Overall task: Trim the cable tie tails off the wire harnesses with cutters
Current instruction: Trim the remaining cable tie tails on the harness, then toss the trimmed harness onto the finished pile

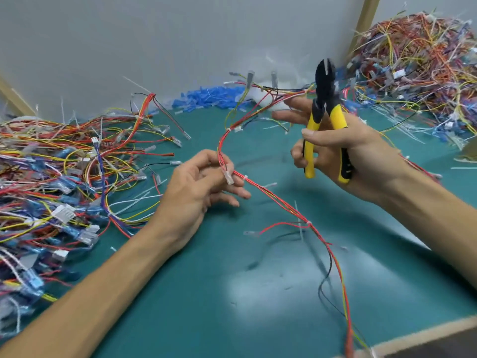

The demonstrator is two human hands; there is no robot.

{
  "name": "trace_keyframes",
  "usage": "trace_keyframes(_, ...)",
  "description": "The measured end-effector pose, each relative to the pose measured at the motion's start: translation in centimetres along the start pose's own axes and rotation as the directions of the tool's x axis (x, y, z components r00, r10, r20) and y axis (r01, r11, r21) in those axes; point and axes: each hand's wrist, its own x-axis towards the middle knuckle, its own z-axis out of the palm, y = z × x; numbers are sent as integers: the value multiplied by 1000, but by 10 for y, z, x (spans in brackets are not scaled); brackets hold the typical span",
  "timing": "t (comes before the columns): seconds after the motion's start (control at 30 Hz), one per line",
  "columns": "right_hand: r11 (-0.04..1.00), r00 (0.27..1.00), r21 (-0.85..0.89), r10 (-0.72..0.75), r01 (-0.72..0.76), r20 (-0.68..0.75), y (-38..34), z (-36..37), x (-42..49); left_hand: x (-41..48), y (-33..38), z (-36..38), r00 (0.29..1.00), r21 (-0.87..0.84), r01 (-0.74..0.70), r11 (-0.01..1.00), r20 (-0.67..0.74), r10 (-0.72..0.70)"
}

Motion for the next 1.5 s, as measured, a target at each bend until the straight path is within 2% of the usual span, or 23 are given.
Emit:
trace_keyframes(0.27,999,999,-7,-41,41,18,0,-4,1,-5,-3,5,996,146,-38,989,89,25)
trace_keyframes(0.37,995,993,11,-99,99,-61,-4,-5,2,-10,0,8,969,239,-72,968,245,12)
trace_keyframes(0.47,982,971,25,-180,187,-159,-19,-8,0,-16,4,9,930,256,-112,960,366,11)
trace_keyframes(0.6,966,944,105,-202,236,-261,-58,-23,1,-19,5,9,926,270,-131,954,378,20)
trace_keyframes(0.67,973,926,35,-206,228,-317,-80,-35,5,-18,4,8,931,275,-130,953,363,23)
trace_keyframes(0.8,938,837,-305,-294,161,-461,-129,-63,18,-16,5,7,939,262,-115,958,343,19)
trace_keyframes(0.9,735,799,-676,-436,50,-415,-160,-85,38,-17,6,9,942,264,-101,959,335,7)
trace_keyframes(0.97,645,815,-763,-419,-43,-401,-168,-95,53,-17,6,9,943,259,-89,962,333,-2)
trace_keyframes(1.07,522,889,-845,-325,-117,-324,-169,-98,73,-17,7,11,946,263,-78,962,324,-12)
trace_keyframes(1.13,345,940,-917,-197,-200,-279,-161,-96,83,-17,6,11,948,263,-73,962,317,-14)
trace_keyframes(1.2,78,965,-964,-52,-253,-257,-136,-92,87,-17,5,11,949,277,-78,958,316,-14)
trace_keyframes(1.23,-22,964,-964,2,-266,-266,-120,-91,86,-16,4,11,948,290,-84,953,318,-13)
trace_keyframes(1.27,-76,959,-959,49,-274,-278,-101,-88,85,-16,4,10,947,302,-89,949,320,-12)
trace_keyframes(1.37,-103,929,-933,105,-344,-354,-47,-85,80,-16,2,9,946,337,-103,936,323,-12)
trace_keyframes(1.5,-193,943,-924,-17,-331,-334,-15,-85,78,-17,2,9,945,374,-120,919,327,-10)
